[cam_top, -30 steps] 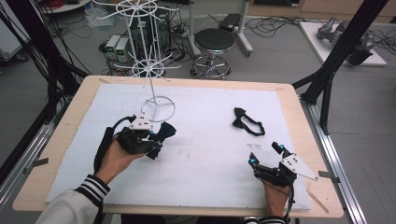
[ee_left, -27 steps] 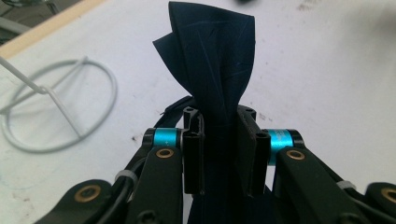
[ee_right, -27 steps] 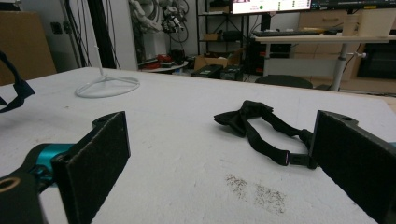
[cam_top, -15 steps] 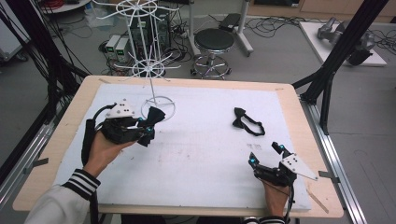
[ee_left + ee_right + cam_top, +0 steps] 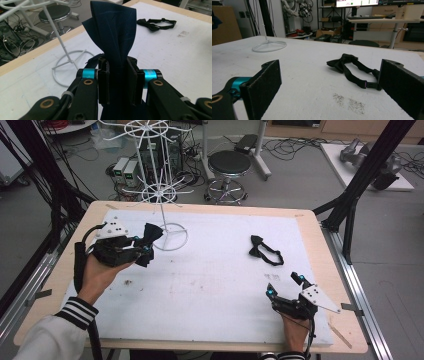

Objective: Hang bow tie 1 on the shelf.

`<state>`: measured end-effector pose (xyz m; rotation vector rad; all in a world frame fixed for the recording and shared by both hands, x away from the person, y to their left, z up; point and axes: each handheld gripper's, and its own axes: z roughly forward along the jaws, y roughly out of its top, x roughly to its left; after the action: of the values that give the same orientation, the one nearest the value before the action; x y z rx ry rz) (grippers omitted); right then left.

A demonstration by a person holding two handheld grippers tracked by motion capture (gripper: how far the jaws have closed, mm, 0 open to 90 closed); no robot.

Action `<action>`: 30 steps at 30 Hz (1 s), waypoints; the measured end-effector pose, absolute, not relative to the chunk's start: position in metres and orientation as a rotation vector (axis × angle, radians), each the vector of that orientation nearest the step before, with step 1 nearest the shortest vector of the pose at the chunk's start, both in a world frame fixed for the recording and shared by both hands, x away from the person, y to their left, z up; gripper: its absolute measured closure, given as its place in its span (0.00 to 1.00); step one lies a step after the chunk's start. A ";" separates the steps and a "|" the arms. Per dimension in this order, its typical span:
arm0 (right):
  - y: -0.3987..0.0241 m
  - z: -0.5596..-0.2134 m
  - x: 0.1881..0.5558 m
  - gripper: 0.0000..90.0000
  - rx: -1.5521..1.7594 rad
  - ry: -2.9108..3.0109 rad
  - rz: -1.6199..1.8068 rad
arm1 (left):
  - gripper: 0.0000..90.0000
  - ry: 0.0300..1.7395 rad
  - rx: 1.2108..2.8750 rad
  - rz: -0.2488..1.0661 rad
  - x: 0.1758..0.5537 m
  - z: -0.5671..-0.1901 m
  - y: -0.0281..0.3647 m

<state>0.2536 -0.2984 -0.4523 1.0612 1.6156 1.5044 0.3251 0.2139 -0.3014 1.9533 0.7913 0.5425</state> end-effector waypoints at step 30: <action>-0.298 -0.452 0.254 0.05 1.067 1.619 1.506 | 0.82 0.906 1.839 0.577 0.364 -0.275 0.286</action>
<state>0.2537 -0.2979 -0.4522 1.0675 1.6186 1.5056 0.3636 0.2859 -0.2753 1.8389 0.9064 0.5772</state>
